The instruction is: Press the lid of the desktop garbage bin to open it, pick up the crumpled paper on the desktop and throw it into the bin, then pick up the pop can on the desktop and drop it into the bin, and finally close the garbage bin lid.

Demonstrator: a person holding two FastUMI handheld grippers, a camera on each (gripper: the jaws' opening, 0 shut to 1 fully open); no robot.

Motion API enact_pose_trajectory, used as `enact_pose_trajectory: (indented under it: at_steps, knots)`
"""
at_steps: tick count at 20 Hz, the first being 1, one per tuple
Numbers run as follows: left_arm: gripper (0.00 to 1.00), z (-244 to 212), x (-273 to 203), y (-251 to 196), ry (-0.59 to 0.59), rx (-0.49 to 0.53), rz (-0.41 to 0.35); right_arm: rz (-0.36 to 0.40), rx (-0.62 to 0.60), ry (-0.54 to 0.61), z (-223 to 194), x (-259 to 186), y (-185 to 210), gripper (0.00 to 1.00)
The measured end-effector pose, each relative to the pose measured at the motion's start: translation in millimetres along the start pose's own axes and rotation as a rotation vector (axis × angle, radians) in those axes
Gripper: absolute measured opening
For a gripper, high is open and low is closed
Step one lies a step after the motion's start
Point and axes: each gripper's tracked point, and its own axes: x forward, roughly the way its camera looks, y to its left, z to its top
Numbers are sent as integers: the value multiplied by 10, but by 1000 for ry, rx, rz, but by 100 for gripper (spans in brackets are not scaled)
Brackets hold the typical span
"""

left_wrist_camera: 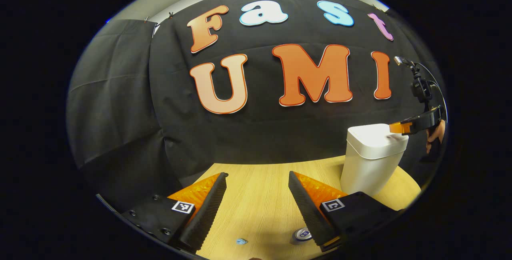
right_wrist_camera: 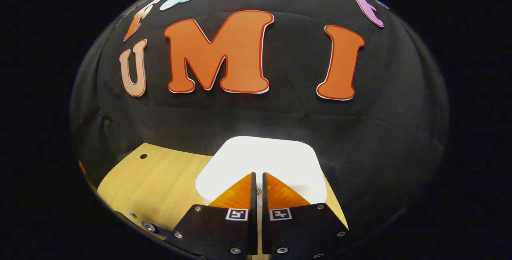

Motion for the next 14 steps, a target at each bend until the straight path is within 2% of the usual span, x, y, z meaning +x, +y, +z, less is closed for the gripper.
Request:
enact_pose_trajectory:
  at_steps: [1, 7, 14]
  knots:
    - [99, -13, -23, -28, 1, 2, 6, 16, 4, 8, -24, 14, 18, 2]
    - [99, -77, -124, -163, 16, 9, 38, 76, -12, 19, -119, 75, 69, 1]
    - [100, -99, -177, -296, 31, 44, 46, 92, -13, -8, -104, 104, 72, 1]
